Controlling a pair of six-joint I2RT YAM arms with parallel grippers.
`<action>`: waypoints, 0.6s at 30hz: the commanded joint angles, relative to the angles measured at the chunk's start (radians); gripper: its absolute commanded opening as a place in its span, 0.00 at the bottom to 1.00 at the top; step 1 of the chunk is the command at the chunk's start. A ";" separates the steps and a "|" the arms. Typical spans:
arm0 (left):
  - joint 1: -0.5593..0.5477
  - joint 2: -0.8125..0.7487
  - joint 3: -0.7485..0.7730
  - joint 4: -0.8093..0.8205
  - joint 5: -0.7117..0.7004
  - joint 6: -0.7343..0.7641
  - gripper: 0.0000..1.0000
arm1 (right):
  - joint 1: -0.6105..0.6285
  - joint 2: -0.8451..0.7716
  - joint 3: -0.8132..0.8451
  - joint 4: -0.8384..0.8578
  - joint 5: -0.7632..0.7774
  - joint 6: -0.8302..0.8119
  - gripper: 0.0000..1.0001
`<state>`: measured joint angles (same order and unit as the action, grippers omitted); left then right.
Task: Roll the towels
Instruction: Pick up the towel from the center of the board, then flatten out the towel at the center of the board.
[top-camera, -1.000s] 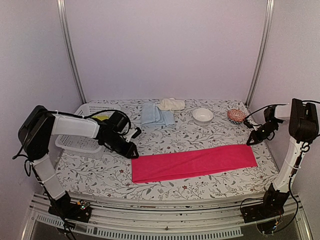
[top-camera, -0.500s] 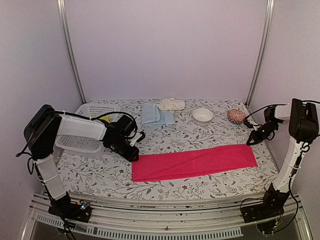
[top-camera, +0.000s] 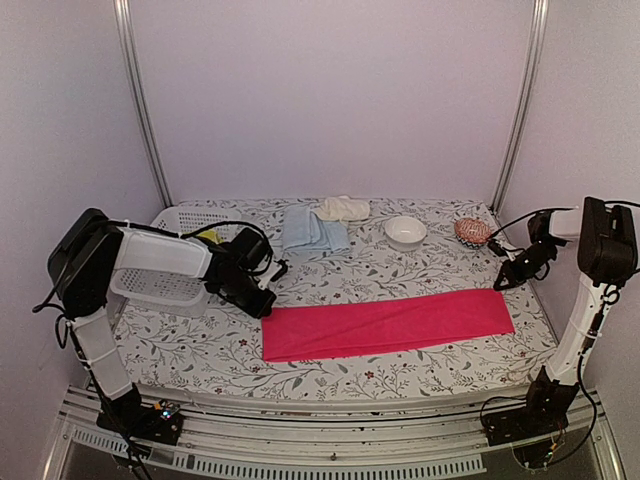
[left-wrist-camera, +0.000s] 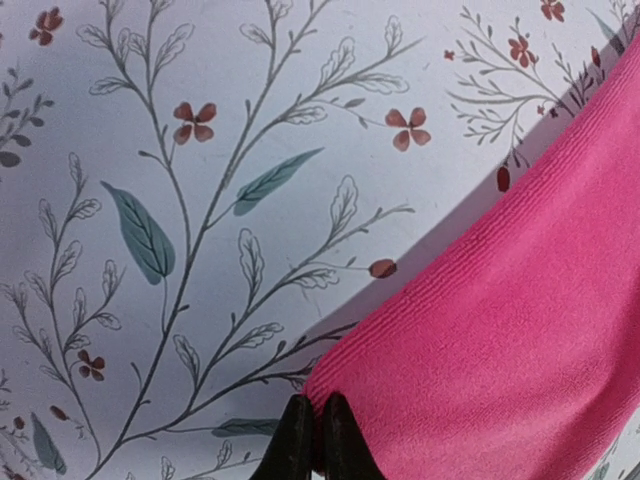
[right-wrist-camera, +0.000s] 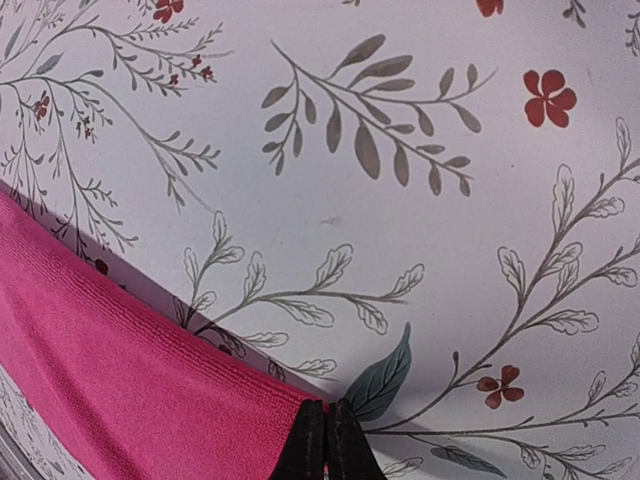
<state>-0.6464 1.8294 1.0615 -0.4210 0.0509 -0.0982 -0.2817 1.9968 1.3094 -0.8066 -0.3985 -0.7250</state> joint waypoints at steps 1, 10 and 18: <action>0.013 -0.008 0.038 0.018 -0.056 0.021 0.04 | -0.005 -0.052 0.033 0.029 0.005 0.015 0.02; 0.016 -0.115 0.038 0.073 -0.154 0.034 0.00 | -0.008 -0.176 0.046 0.062 -0.039 0.022 0.02; 0.015 -0.281 0.024 0.122 -0.216 0.035 0.00 | -0.020 -0.312 0.073 0.042 -0.100 0.027 0.02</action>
<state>-0.6430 1.6371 1.0828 -0.3454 -0.1135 -0.0742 -0.2855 1.7672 1.3437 -0.7753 -0.4576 -0.7094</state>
